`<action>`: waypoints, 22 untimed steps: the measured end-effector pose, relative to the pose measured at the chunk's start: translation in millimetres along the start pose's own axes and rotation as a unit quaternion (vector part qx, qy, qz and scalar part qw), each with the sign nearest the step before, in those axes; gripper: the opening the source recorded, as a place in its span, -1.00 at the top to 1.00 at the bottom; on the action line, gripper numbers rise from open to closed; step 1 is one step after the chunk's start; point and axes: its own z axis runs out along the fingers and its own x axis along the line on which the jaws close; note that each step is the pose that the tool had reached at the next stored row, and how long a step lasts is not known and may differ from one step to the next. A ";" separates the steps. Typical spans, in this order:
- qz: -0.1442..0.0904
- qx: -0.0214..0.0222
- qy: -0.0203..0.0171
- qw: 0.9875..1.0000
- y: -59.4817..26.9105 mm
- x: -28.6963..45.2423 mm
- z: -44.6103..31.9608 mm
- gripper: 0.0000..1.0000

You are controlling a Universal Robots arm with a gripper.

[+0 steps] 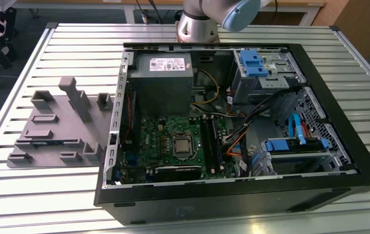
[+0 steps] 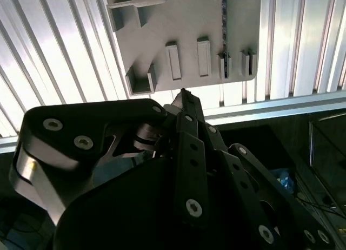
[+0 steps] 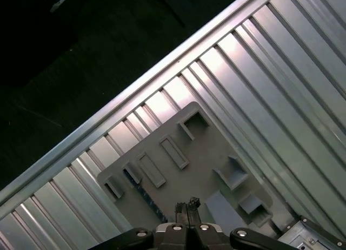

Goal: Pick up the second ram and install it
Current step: 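Pick up the second ram and move it above second insertion slot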

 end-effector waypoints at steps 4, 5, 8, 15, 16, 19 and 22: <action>-0.024 0.000 0.000 1.000 0.0 0.1 0.2 0.79; -0.030 -0.001 0.001 1.000 0.1 0.1 0.2 0.79; -0.051 -0.001 0.001 0.999 0.0 0.1 0.2 0.79; -0.109 -0.002 0.002 0.994 0.0 0.1 0.5 0.79; -0.116 -0.002 0.003 0.993 0.0 0.1 0.5 0.79; -0.136 -0.003 0.003 0.991 0.1 0.2 0.7 0.79; -0.154 -0.003 0.003 0.988 0.1 0.2 0.8 0.79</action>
